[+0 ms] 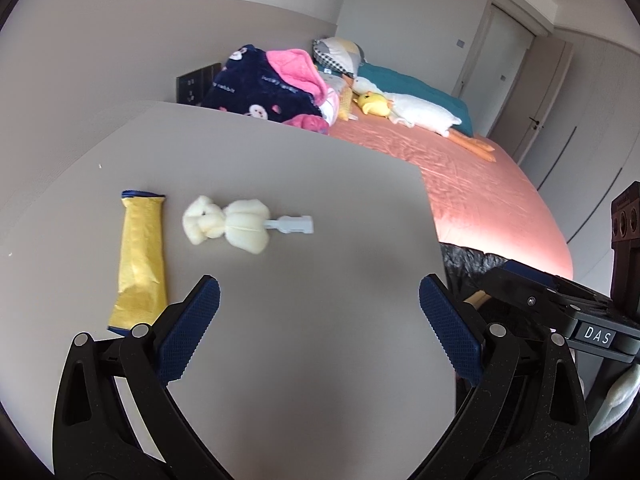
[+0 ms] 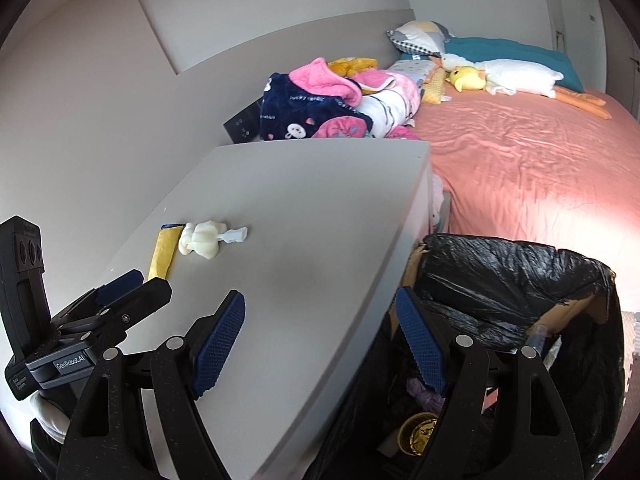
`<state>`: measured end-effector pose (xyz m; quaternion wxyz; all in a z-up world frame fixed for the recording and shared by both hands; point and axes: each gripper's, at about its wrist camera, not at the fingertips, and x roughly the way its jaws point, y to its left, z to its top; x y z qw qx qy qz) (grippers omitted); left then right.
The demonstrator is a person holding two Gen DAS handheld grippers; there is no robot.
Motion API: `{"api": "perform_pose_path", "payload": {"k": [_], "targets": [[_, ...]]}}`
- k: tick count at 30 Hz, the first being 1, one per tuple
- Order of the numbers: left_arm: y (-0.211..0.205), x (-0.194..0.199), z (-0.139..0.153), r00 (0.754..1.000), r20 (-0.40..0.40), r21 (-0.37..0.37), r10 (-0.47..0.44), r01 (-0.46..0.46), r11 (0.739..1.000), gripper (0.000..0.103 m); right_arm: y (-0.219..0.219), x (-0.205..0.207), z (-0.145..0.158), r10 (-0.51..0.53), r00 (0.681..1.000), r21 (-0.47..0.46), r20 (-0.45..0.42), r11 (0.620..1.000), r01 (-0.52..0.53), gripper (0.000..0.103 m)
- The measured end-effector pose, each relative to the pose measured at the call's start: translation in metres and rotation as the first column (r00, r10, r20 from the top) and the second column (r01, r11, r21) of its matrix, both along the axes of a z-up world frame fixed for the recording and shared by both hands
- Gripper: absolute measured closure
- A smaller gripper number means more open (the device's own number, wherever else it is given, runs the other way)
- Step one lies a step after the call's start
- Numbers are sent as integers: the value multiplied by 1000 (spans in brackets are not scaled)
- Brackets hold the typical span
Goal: Collect trash
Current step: 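Grasp the yellow wrapper with the left gripper while the right gripper grasps the white plush toy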
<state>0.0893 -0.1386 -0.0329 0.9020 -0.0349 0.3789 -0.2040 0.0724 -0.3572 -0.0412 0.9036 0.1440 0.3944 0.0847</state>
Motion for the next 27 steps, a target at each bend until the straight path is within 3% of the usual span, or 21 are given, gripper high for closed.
{"api": "perform_pose_path", "payload": {"k": [17, 27], "targets": [[51, 35, -20, 984, -55, 64, 169, -165, 984, 7, 51, 51, -3, 118, 993, -20, -29, 993, -118, 25], [77, 60, -42, 949, -145, 103, 281, -268, 958, 36, 84, 76, -7, 175, 983, -67, -50, 982, -178, 25]]}}
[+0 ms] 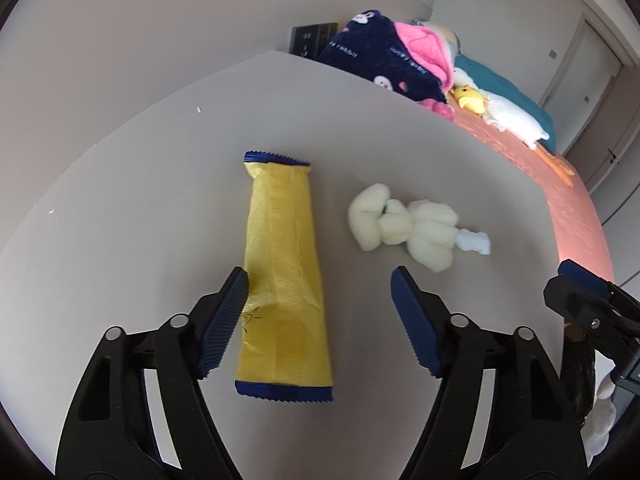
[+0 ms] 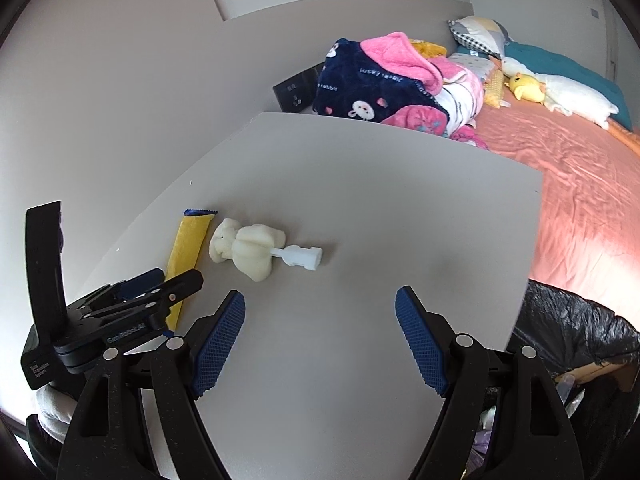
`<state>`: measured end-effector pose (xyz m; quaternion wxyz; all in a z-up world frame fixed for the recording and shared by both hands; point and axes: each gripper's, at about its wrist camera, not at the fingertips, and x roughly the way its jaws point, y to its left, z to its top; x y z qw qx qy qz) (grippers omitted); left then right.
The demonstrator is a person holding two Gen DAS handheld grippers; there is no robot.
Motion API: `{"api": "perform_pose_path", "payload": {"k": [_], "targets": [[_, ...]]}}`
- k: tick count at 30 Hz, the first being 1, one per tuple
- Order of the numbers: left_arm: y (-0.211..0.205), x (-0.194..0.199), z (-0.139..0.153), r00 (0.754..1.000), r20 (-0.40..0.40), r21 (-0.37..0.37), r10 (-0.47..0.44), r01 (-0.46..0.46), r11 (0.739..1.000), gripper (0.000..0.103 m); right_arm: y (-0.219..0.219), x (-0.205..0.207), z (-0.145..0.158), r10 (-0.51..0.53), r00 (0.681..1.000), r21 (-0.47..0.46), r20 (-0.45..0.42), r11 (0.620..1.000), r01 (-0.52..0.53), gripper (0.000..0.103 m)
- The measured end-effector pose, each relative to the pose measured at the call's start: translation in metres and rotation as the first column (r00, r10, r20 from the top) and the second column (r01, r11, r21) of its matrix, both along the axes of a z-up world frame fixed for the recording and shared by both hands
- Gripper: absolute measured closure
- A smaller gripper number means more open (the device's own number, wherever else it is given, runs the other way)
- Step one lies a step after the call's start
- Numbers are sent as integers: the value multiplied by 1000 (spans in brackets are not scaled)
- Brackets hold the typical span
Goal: Collect trash
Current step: 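Grasp the yellow wrapper with the left gripper while the right gripper grasps the white plush toy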
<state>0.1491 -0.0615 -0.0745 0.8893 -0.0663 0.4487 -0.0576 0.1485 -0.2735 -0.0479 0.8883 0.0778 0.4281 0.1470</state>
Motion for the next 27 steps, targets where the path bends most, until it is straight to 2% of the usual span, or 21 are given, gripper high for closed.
{"api": "perform_pose_path", "payload": {"k": [9, 13, 17, 23, 27], "targets": [[5, 11, -4, 999, 20, 70, 35, -37, 997, 56, 27, 24, -2, 47, 999, -33, -8, 998, -47, 25], [6, 11, -5, 998, 41, 100, 46, -50, 994, 58, 42, 38, -5, 72, 997, -63, -18, 995, -73, 27], [14, 11, -4, 998, 45, 64, 53, -56, 996, 63, 59, 50, -11, 110, 993, -99, -35, 989, -113, 33], [17, 12, -3, 997, 44, 69, 65, -67, 995, 65, 78, 63, -23, 153, 986, -138, -58, 977, -160, 42], [22, 12, -3, 995, 45, 60, 87, -89, 994, 65, 83, 70, -25, 166, 986, -139, -32, 976, -169, 43]]}}
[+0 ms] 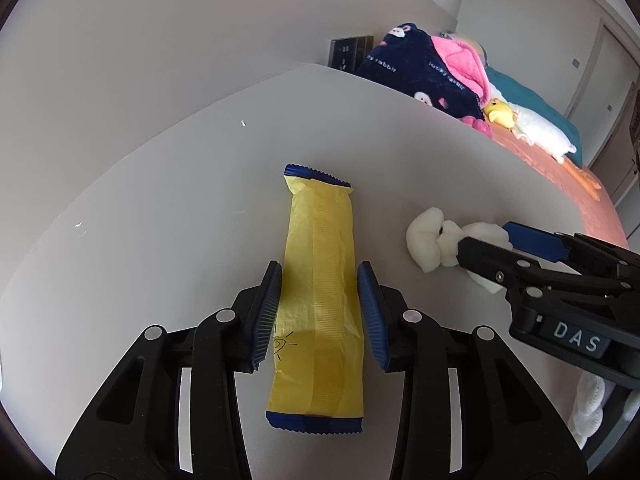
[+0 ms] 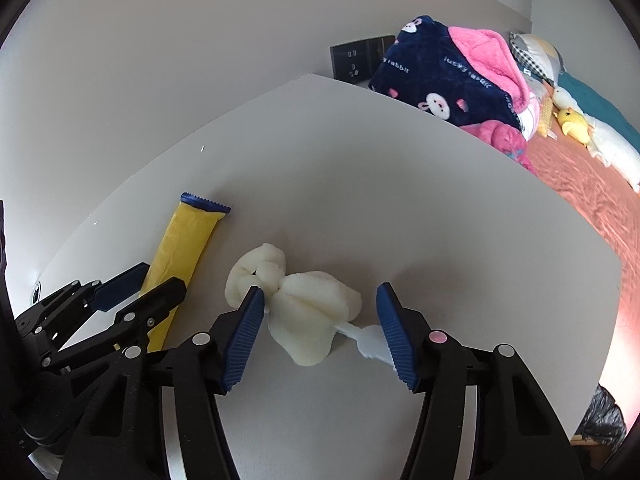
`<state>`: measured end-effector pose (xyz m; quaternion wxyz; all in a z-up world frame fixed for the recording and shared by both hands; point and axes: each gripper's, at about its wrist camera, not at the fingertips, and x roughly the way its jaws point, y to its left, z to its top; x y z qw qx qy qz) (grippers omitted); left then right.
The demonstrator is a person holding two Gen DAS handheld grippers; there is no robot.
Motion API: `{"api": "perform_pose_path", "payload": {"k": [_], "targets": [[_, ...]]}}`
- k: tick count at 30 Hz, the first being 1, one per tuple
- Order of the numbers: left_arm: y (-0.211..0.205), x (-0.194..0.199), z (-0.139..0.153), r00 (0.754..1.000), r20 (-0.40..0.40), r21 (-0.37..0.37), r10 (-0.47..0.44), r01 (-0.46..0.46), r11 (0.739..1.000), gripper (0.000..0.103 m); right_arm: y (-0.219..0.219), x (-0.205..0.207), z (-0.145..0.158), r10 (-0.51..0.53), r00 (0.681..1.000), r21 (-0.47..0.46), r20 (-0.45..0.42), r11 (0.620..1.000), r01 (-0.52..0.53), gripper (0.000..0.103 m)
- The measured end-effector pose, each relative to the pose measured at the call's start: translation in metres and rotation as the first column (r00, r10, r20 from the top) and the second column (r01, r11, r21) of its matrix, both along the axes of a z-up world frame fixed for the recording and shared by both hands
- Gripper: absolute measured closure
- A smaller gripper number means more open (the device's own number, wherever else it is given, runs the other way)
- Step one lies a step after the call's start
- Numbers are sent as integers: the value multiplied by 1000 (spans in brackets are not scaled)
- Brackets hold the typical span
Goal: Collect trash
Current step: 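Grasp the yellow wrapper with the left gripper while the right gripper grasps the white plush toy, then lift the yellow wrapper and white plush toy and carry both over the bin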
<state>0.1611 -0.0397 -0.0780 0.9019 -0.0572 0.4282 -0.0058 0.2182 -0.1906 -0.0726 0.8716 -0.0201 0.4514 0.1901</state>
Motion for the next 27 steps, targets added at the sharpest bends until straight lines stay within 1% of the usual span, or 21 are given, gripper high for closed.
{"api": "perform_pose_path", "payload": {"k": [1, 4, 6, 7, 8, 10, 11, 14, 17, 21, 27], "targets": [[0, 0, 0, 1000, 1, -3, 1, -1, 1000, 65, 0, 2, -1, 2, 1000, 8, 3, 1000, -2, 43], [0, -1, 0, 1000, 1, -5, 1, -1, 1000, 65, -1, 8, -5, 12, 1000, 43, -24, 999, -11, 43], [0, -1, 0, 1000, 1, -7, 1, -1, 1000, 65, 0, 8, -4, 16, 999, 37, -28, 999, -14, 43], [0, -1, 0, 1000, 1, -8, 2, -2, 1000, 65, 1, 9, -3, 18, 999, 42, -31, 999, -16, 45], [0, -2, 0, 1000, 2, -9, 2, -2, 1000, 65, 2, 10, -3, 24, 999, 58, -38, 998, -21, 52], [0, -3, 0, 1000, 2, -11, 3, -3, 1000, 65, 3, 10, -3, 28, 999, 70, -45, 997, -24, 58], [0, -3, 0, 1000, 2, -13, 3, -3, 1000, 65, 5, 9, -3, 32, 998, 73, -46, 997, -29, 62], [2, -4, 0, 1000, 4, -22, 5, -5, 1000, 65, 8, 4, -3, 26, 999, 69, -41, 997, -23, 68], [3, -5, 0, 1000, 7, -34, 11, -11, 999, 65, 9, -3, -1, 14, 1000, 80, -14, 997, -13, 71], [4, -5, 1, 1000, 7, -45, 8, -8, 999, 72, 2, -13, 5, -12, 1000, 108, 25, 994, 10, 73], [7, -10, 9, 999, 35, -110, -7, 11, 994, 76, -15, -26, 16, -36, 998, 151, 44, 988, 29, 73]]}}
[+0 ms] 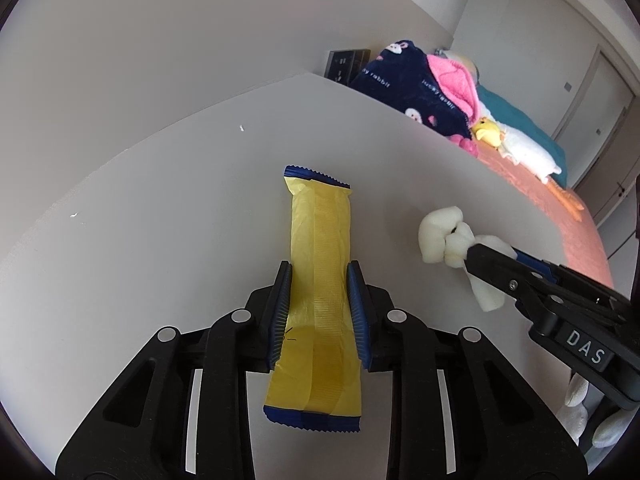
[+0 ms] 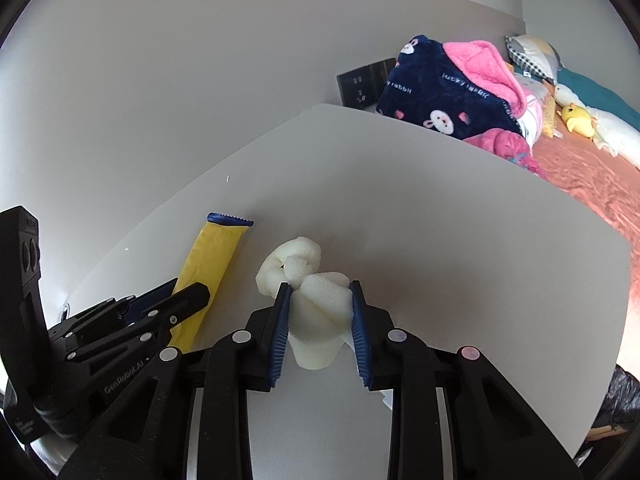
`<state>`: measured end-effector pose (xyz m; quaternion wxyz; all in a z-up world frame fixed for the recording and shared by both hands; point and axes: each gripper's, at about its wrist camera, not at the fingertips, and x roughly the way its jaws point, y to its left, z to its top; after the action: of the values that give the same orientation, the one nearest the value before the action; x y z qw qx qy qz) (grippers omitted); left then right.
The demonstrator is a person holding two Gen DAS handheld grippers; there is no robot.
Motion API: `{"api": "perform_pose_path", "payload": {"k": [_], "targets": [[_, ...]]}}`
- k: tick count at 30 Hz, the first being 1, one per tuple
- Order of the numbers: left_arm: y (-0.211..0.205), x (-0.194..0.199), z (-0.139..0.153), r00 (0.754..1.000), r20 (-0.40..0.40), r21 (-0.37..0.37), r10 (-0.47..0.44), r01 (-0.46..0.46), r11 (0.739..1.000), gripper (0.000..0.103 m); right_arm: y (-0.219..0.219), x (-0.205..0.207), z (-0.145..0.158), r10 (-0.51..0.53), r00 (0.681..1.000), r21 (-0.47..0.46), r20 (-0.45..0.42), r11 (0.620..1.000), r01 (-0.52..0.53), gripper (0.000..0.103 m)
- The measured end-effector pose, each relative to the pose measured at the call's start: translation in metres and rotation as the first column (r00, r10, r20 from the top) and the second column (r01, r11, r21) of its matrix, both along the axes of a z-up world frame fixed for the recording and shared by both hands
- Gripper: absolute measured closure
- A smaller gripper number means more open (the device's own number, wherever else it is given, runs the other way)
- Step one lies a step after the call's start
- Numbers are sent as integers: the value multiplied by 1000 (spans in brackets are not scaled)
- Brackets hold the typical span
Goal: Collect trash
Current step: 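Lift the yellow wrapper and white plush toy and carry both over the bin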
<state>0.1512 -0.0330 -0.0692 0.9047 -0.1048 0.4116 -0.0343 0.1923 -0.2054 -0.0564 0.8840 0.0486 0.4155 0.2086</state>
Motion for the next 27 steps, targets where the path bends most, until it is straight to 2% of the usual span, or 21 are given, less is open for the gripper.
{"api": "perform_pose_path", "payload": {"k": [3, 12, 27], "targets": [[-3, -3, 3, 1000, 7, -26, -17, 17, 1000, 76, -11, -8, 6, -15, 1000, 28, 7, 999, 15, 73], [-27, -20, 12, 998, 27, -33, -61, 62, 998, 76, -40, -28, 21, -52, 999, 73, 16, 996, 51, 73], [-72, -48, 21, 989, 42, -45, -142, 144, 989, 76, -85, -70, 33, -105, 994, 94, 31, 990, 102, 72]]}}
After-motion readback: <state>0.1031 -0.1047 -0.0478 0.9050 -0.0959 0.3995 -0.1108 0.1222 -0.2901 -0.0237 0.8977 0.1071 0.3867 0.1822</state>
